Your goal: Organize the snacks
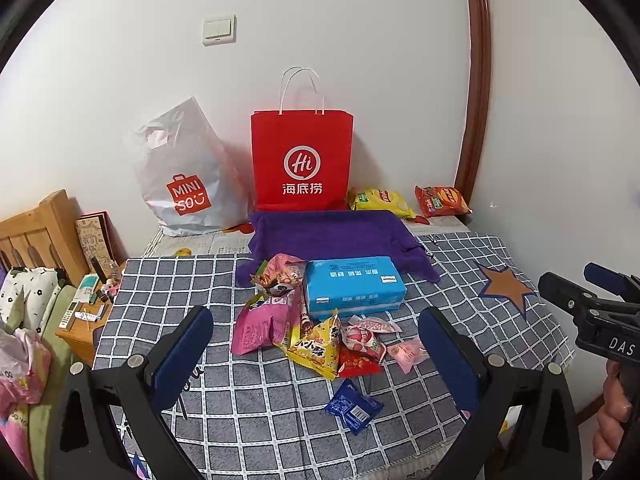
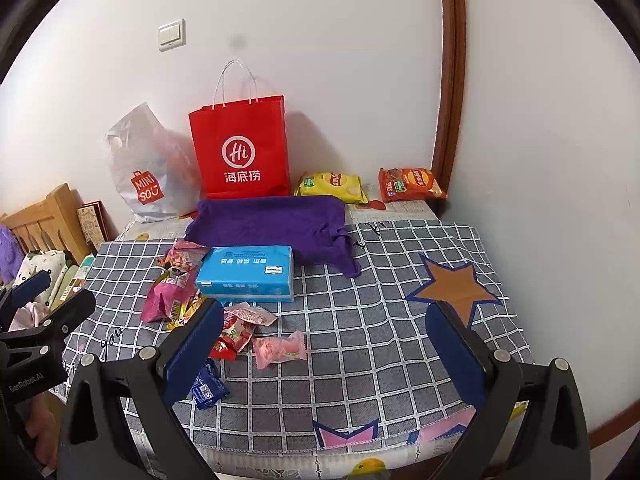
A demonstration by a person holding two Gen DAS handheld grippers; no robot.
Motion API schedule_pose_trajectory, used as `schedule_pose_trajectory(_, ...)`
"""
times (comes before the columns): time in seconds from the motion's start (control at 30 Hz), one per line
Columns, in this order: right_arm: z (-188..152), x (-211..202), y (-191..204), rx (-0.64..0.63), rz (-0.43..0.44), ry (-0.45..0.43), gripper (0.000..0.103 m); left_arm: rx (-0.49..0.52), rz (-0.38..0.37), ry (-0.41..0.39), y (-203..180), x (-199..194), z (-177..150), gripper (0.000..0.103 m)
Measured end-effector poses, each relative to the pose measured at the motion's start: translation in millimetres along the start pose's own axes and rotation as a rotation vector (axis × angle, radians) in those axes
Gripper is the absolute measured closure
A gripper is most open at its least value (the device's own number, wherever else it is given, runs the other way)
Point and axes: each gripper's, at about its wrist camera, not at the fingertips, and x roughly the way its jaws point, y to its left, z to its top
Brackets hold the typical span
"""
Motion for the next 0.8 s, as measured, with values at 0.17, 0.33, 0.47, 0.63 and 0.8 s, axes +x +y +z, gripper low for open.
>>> schedule_pose_trajectory(0.17,0.3,-0.2,-0.7,0.001,0.003,-0.003,0.003,0.006,0.004,-0.004,-2.9,-1.7,-1.2,0.000)
schedule_pose_trajectory(0.33,0.3,-0.6,-0.2,-0.006,0.003,-0.005,0.003,0.007,0.007,-0.006,-3.1,-2.2,-1.4,0.000)
schedule_pose_trajectory(0.47,1.0,-0.9,0.7,-0.007,0.004,-0.005,0.003,0.009,0.009,-0.006,-3.0,-2.3,-1.2,0.000)
schedule_pose_trajectory(0.63,0.9,0.2,3.3,-0.014,0.003,-0.003,0.003,0.010,0.010,-0.007,-2.9,-2.9,-1.4,0.000)
schedule_pose_trajectory(0.8,-0.1,0.1,4.5,-0.017,0.006,-0.004,0.003,0.013,0.011,-0.011,-2.2,-4.8,-1.9,0.000)
